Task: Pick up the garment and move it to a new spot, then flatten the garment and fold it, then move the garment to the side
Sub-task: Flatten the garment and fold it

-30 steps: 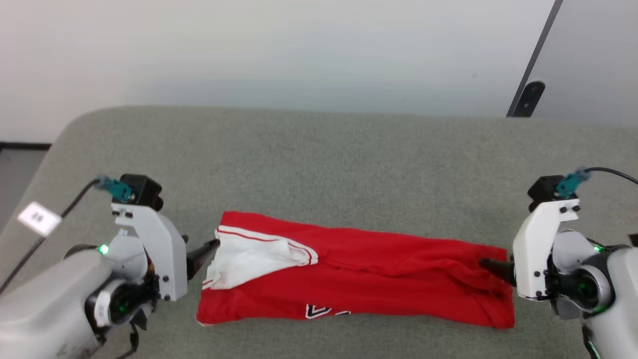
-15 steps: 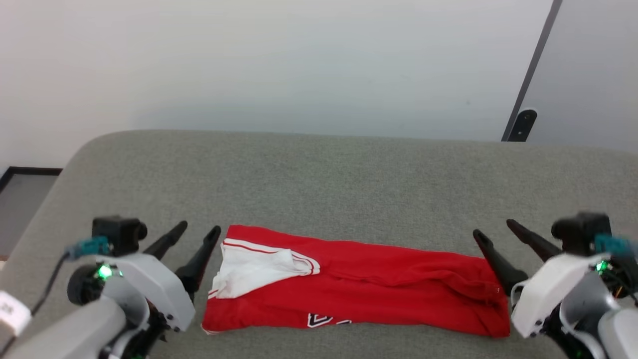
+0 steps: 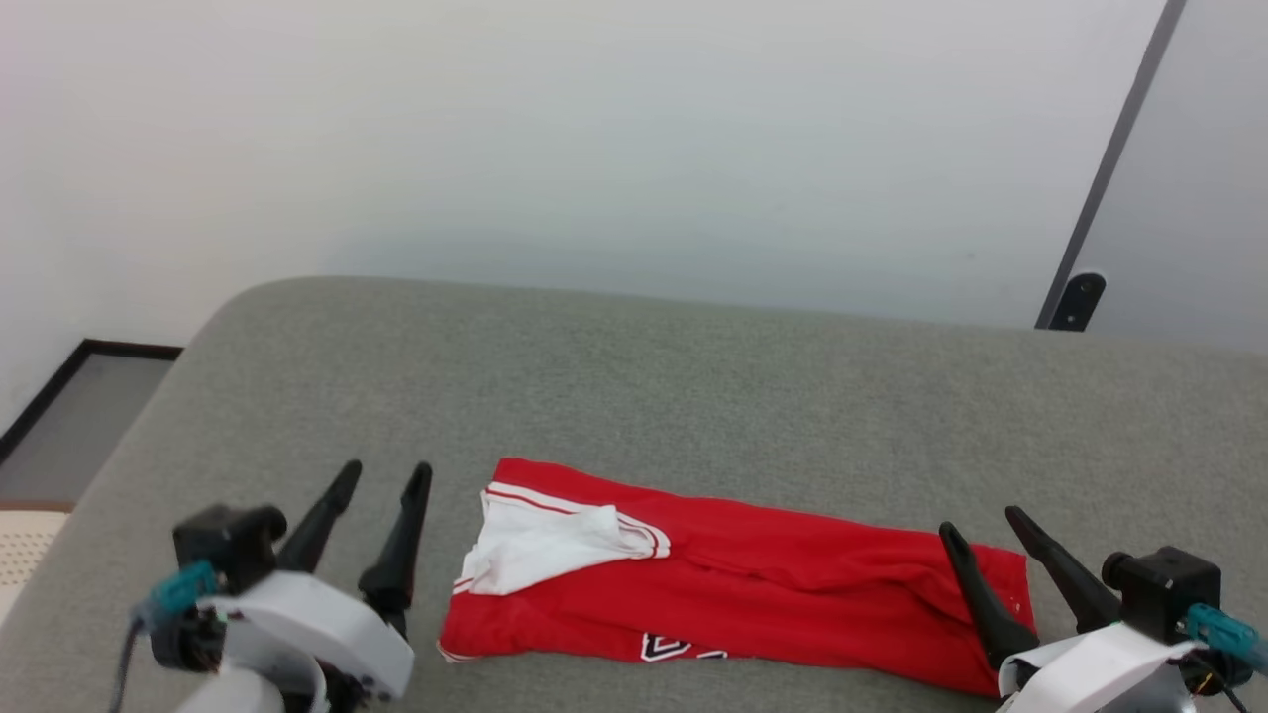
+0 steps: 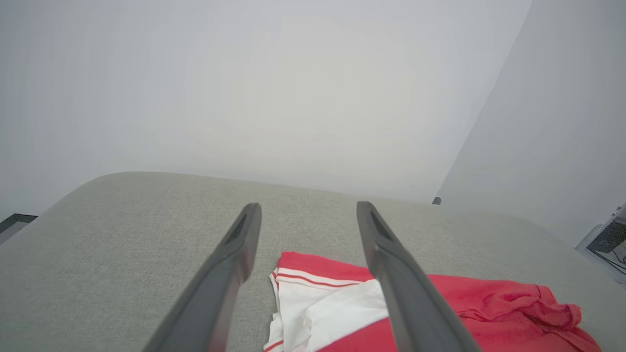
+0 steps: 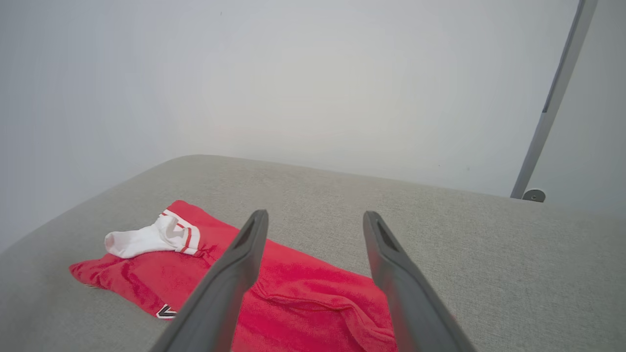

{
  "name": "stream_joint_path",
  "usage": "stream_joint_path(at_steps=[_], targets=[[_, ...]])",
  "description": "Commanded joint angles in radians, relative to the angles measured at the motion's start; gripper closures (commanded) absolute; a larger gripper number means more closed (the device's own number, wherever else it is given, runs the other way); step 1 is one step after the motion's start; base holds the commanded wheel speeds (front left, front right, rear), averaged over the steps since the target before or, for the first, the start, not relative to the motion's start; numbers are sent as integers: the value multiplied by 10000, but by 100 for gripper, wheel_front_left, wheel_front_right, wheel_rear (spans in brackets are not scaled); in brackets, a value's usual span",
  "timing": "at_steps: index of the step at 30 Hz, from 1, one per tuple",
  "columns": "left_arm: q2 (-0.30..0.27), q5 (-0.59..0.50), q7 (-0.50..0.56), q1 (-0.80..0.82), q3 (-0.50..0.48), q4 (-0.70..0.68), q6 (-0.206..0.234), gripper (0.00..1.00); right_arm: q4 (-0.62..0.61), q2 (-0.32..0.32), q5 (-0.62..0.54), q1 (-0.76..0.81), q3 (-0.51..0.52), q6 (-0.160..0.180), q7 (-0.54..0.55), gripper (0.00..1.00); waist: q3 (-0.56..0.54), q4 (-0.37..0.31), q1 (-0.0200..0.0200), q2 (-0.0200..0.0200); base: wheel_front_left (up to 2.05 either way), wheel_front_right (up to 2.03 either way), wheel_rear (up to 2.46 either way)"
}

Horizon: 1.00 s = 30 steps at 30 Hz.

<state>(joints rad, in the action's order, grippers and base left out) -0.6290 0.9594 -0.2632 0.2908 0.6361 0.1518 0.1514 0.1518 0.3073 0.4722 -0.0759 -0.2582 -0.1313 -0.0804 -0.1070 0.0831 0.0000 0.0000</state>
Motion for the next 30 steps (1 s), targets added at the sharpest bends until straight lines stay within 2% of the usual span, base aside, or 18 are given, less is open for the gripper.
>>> stream_joint_path(at_steps=[1, 10, 14, 23, 30], targets=[[334, -451, -4, -477, -493, -40, -179, 0, 34, -72, 15, 156, -47, 12, -210, 0, -149, 133, 0, 0, 0, 0, 0], [1908, -3331, -1, -1945, -3061, -522, -623, 0, 259, -185, -165, 444, -104, 11, -822, 0, -202, 222, 0, 0, 0, 0, 0], [2512, -4520, -5, -2509, -3812, -608, -901, 0, 335, -339, -182, 407, -109, 12, -935, 0, -112, 91, 0, 0, 0, 0, 0], [3426, -5867, -2, -2801, -4712, -440, -1916, 0, 661, -173, -438, 248, 733, 11, -802, 0, 304, -799, 0, 0, 0, 0, 0], [3864, -6295, -2, -2474, -5292, -188, -2287, 0, 806, -246, -481, 199, 1134, 11, -259, 0, 625, -1185, 0, 0, 0, 0, 0]])
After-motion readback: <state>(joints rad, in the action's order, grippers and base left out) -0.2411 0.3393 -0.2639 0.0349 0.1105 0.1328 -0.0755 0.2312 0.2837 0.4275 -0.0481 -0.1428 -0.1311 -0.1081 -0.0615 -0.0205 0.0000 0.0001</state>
